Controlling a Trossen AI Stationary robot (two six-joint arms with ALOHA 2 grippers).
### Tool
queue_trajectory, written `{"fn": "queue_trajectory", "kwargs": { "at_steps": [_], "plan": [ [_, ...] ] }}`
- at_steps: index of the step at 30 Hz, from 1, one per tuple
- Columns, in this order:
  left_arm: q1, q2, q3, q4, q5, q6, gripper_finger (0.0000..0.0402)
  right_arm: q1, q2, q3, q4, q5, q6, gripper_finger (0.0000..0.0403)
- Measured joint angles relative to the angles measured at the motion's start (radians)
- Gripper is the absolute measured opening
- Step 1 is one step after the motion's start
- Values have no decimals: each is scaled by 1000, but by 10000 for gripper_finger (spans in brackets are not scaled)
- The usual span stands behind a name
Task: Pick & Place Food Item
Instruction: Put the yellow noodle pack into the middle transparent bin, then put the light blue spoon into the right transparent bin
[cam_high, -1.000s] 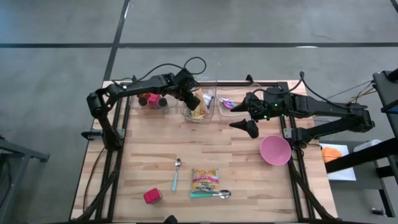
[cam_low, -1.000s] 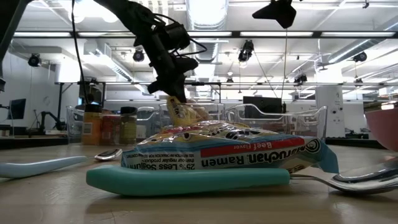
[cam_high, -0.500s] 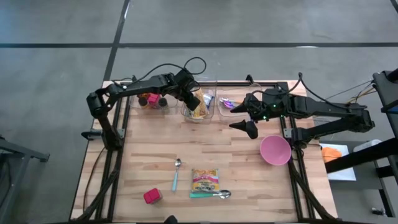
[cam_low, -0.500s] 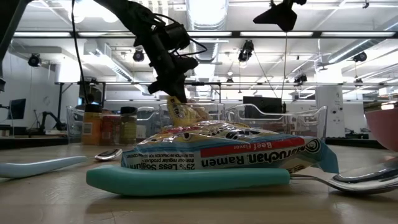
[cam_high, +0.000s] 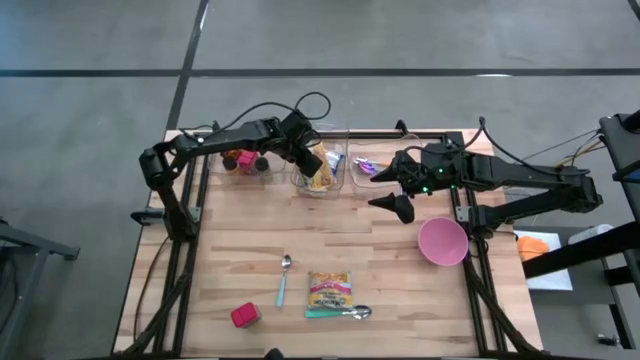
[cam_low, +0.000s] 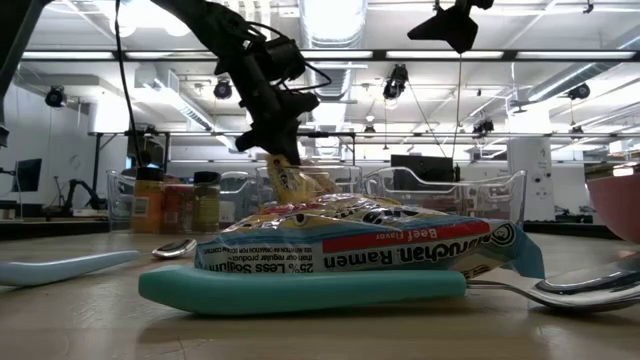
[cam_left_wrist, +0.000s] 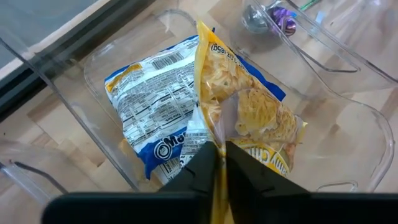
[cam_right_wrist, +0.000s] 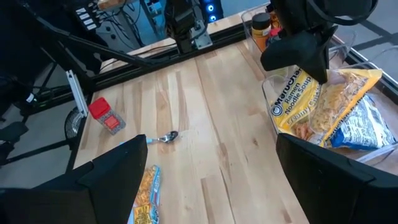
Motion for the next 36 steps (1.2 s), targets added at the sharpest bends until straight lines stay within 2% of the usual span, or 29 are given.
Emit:
{"fn": "queue_trajectory", "kwargs": {
  "at_steps": [8,15,21,24,30,36],
  "plan": [
    [0,0,0,-28,7,-10,127,0,0,0,1,0,-5,352],
    [0,0,2,-37,6,-10,225,0,0,0,1,0,-7,352],
    [0,-15,55,-48,5,-10,301,0,0,0,1,-1,-3,352],
    [0,-38,113,-85,3,-3,316,0,0,1,1,-1,-2,352],
    [-29,-114,204,-234,-1,-6,319,0,0,1,0,-1,0,352],
    [-146,-186,196,-410,-26,-117,319,0,0,1,0,-1,0,352]
  ]
}}
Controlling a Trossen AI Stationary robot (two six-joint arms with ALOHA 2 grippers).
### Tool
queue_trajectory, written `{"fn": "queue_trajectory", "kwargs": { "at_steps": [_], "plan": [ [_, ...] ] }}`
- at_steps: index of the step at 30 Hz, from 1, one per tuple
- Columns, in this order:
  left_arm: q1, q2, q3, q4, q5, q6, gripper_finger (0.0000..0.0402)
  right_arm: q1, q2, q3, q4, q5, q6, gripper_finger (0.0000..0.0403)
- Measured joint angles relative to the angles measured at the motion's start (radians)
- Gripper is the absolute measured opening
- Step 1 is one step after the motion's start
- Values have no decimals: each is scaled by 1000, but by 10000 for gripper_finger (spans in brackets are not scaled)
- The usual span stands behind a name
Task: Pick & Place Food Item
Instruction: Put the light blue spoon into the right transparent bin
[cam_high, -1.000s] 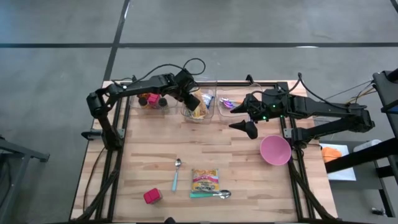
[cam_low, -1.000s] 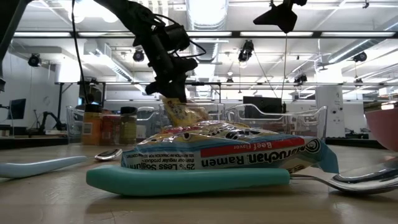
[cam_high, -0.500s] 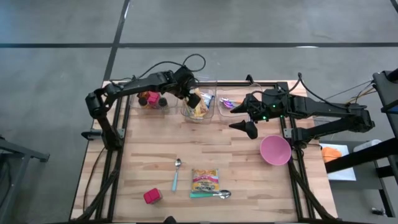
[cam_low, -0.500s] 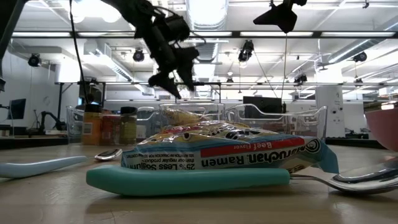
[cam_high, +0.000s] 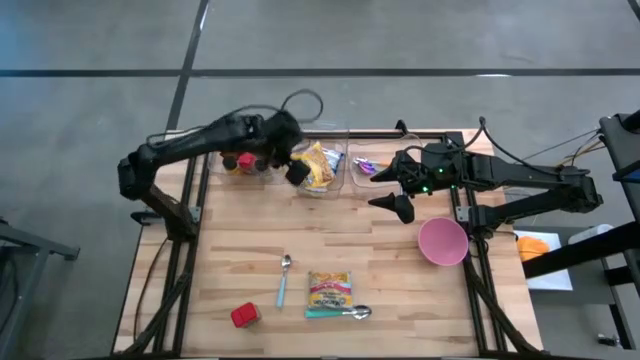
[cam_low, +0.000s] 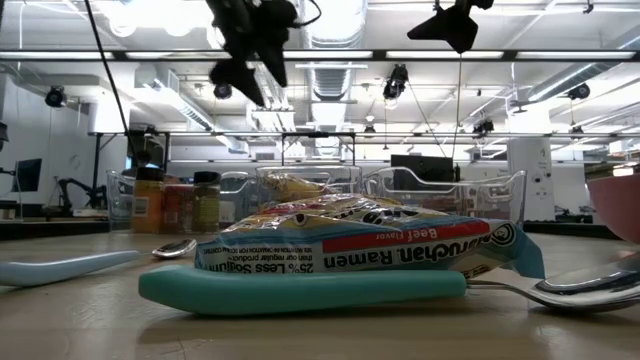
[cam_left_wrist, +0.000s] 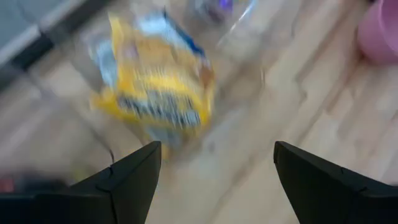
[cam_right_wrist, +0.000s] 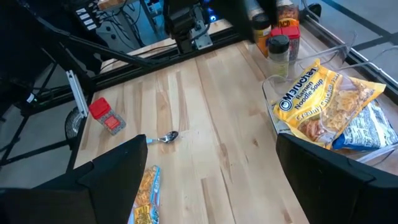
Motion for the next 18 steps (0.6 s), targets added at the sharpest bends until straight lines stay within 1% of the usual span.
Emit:
{"fn": "queue_trajectory", "kwargs": {
  "at_steps": [3,6,11,16,18],
  "plan": [
    [-91,-25,-25,-61,-44,-98,319,0,0,0,0,0,0,352],
    [-198,-30,-44,-98,-81,-231,319,0,0,0,-1,0,3,352],
    [-370,-29,-96,-102,-139,-478,319,0,0,0,-1,0,8,352],
    [-492,-28,-189,-101,-139,-748,319,0,0,0,-1,0,8,352],
    [-537,-28,-228,-89,-113,-837,319,0,0,0,-1,0,8,352]
  ]
}}
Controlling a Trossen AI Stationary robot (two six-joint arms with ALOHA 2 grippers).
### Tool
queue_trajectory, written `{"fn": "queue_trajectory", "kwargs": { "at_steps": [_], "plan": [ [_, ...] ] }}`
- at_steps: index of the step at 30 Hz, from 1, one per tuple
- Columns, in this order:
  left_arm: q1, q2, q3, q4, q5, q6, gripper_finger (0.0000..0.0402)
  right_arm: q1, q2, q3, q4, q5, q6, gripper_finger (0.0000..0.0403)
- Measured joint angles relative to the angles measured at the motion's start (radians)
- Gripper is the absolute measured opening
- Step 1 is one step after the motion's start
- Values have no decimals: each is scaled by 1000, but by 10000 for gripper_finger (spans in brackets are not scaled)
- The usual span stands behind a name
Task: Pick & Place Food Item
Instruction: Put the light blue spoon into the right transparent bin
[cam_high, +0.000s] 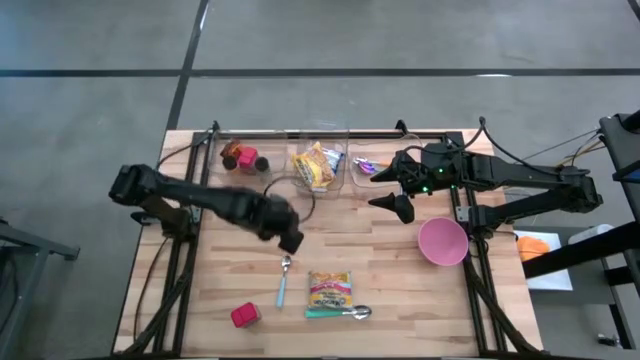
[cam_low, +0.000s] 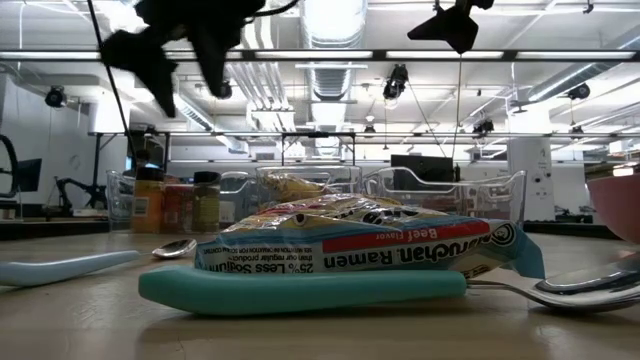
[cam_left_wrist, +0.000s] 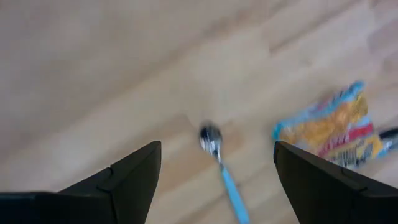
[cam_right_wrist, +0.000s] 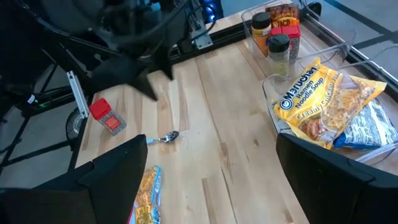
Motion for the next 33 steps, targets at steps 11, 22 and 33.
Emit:
{"fn": "queue_trajectory", "kwargs": {
  "at_steps": [11,22,33],
  "plan": [
    [-158,0,-210,314,60,-299,285,0,0,0,0,0,0,352],
    [-202,44,-313,506,77,-385,223,0,0,0,1,-1,19,352],
    [-211,181,-296,512,139,-401,222,0,0,0,-6,-5,15,352]
  ]
}}
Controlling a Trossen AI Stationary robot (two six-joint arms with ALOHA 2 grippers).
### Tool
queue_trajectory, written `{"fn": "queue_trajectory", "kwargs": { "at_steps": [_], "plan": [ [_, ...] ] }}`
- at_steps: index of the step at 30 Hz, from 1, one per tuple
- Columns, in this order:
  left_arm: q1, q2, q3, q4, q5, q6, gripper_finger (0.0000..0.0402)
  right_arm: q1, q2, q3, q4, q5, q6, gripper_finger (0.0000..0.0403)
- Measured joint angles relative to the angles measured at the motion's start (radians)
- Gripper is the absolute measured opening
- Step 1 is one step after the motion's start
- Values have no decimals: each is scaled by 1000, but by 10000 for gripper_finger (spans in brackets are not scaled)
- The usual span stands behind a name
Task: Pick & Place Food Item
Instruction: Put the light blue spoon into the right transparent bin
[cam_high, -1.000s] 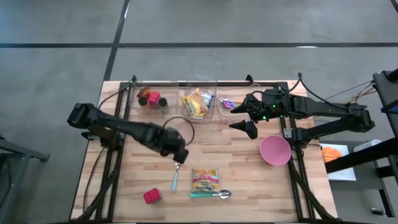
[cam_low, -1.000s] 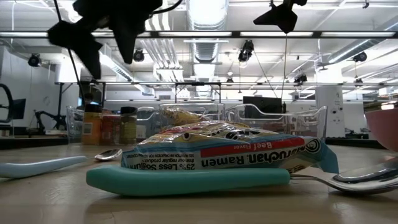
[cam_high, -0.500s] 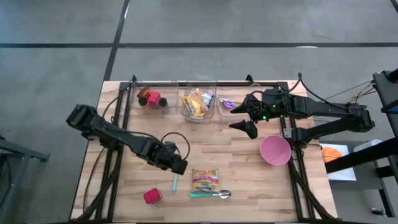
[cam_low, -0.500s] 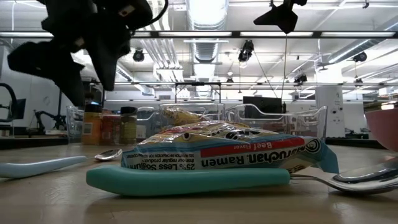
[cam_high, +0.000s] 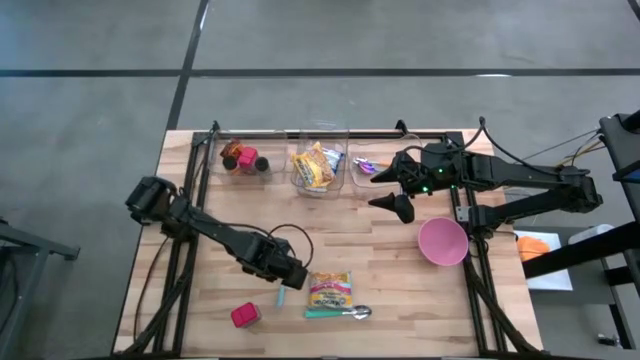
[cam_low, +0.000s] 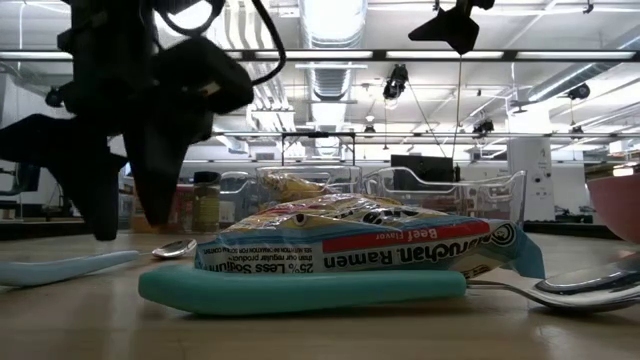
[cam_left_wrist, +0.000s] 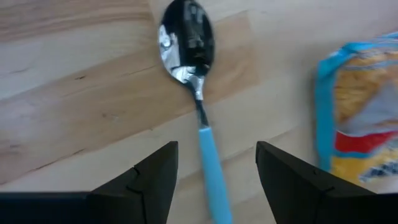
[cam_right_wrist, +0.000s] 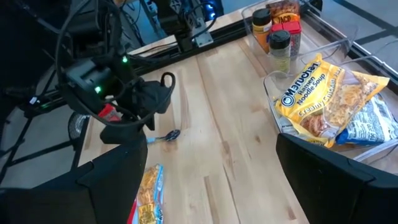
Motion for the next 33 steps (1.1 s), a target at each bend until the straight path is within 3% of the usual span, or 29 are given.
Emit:
{"fn": "queue_trajectory", "kwargs": {
  "at_steps": [20,33],
  "plan": [
    [2,79,-3,-18,19,-10,214,0,0,0,0,-5,-8,352],
    [8,90,-5,-82,2,77,40,0,0,0,0,-5,-7,352]
  ]
}}
